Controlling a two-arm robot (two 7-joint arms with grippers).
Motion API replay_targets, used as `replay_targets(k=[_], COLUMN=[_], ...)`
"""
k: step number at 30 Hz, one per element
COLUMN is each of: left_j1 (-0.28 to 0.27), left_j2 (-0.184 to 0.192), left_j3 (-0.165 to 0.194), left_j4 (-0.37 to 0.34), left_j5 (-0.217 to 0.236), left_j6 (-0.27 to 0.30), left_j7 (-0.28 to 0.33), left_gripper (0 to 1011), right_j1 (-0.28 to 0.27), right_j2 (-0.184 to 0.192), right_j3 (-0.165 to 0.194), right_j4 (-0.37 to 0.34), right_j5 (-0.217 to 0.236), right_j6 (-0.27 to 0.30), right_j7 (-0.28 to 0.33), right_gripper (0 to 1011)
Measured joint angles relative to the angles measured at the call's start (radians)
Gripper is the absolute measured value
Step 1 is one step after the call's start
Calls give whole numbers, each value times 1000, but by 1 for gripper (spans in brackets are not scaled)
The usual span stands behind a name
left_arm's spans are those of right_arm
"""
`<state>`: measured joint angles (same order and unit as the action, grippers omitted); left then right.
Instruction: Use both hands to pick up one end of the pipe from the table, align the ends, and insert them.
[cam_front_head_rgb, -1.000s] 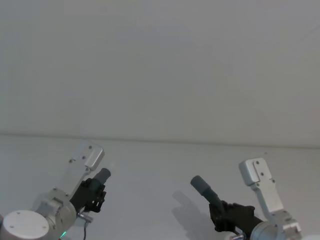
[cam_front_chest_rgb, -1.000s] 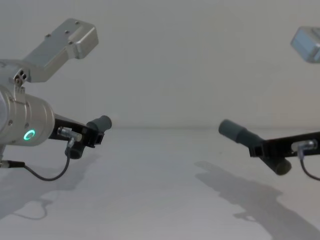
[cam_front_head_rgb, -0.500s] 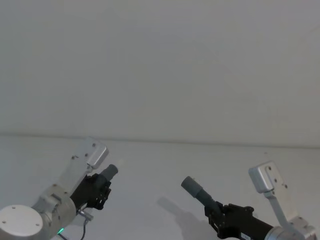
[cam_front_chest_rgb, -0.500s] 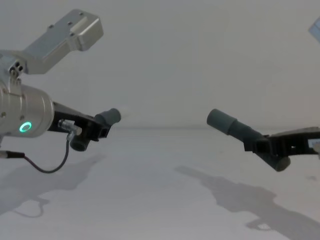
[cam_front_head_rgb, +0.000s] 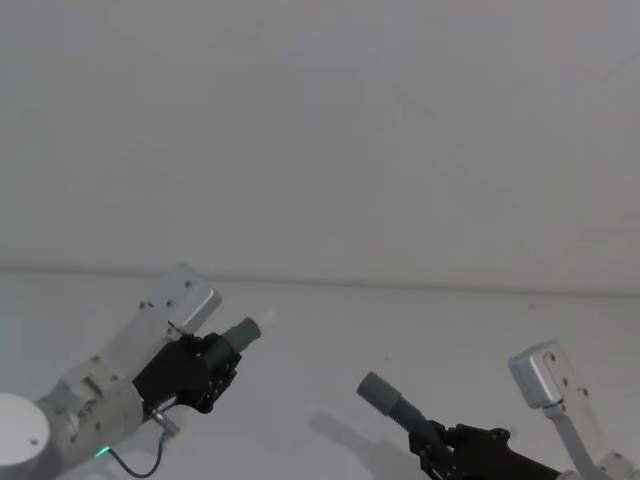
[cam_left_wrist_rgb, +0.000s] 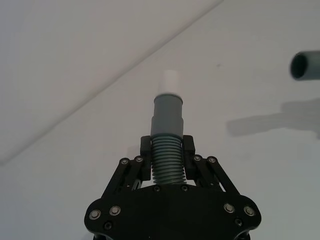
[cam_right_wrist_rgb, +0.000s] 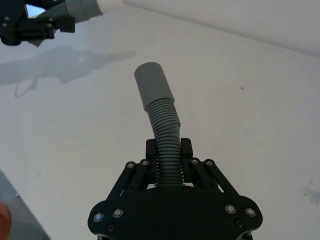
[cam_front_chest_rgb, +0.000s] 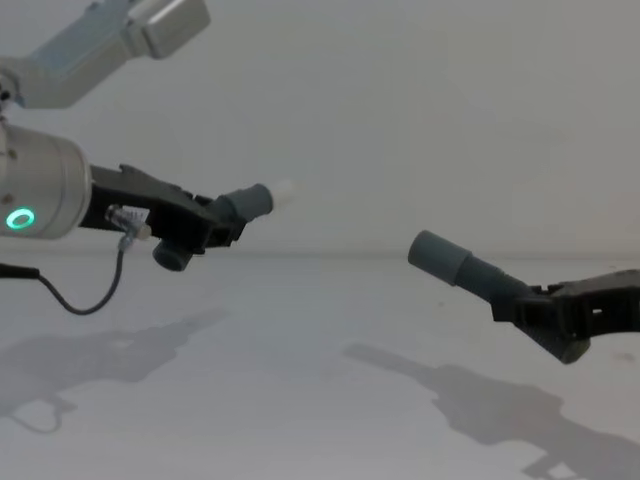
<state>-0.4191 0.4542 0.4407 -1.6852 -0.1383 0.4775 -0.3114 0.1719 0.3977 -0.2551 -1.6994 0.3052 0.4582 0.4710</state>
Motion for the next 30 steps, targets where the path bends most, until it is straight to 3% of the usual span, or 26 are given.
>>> replay_targets(k=[7, 20, 30], left_j1=[-4, 11, -5], left_j2=[48, 170, 200], left_j3=[-2, -51, -56], left_j4=[-23, -69, -51], left_j5=[-24, -123, -165], left_j6=[-45, -134, -181], left_j7=[-90, -272, -347], left_gripper=[329, 329, 329], right_j1=[-9, -32, -43], right_j2=[17, 53, 101], right_j3=[-1, 7, 10], right_j4=[-1, -12, -21], right_j5=[10, 34, 59], right_j6=[-17, -44, -88], right_j7=[17, 46, 115], right_gripper=[251, 251, 251])
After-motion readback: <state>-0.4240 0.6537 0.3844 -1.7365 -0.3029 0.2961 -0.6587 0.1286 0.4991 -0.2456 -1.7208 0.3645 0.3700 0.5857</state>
